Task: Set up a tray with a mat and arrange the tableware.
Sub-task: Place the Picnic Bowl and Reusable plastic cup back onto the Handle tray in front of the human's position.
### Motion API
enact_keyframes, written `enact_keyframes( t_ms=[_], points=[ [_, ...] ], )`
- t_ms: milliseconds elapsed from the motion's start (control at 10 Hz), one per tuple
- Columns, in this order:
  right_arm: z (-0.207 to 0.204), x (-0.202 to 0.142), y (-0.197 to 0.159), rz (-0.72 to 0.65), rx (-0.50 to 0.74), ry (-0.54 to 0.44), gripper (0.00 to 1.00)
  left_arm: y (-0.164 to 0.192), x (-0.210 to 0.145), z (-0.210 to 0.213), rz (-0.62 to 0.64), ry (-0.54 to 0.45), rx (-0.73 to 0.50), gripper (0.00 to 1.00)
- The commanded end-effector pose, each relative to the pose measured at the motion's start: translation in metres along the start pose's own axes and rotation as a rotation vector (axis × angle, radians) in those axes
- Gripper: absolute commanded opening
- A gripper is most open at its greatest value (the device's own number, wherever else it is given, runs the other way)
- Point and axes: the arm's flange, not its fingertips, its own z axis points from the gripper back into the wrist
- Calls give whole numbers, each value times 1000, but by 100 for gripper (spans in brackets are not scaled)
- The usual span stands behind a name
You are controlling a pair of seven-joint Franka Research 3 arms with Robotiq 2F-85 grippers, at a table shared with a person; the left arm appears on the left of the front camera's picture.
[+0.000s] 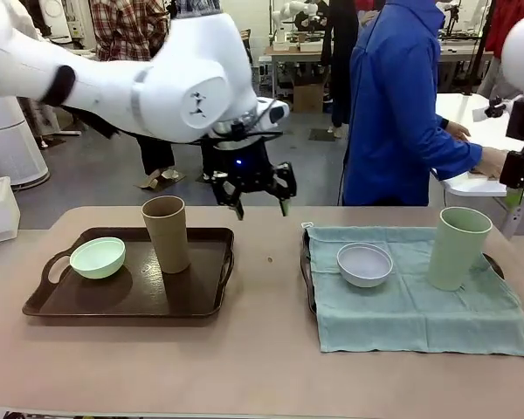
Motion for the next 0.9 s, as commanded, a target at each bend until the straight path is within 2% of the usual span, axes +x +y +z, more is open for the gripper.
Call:
enact_keyframes(
  t_ms=[0,300,500,600,700,800],
  points=[
    [40,-8,23,-12,-48,54,96,24,-21,29,-31,-5,104,91],
    [97,-39,50,-6,59,-29,96,41,-36,96,-59,-24,213,91],
    [128,-61,60,32,183,-150,96,36,-40,139,-68,-69,226,91],
    [133,-64,56,44,230,-177,96,31,-31,150,-63,-80,224,91],
    [136,-65,48,138,337,-196,96,26,-24,156,-56,-92,198,91],
    [138,-63,63,12,158,-149,96,33,-45,149,-44,-70,213,91]
  ],
)
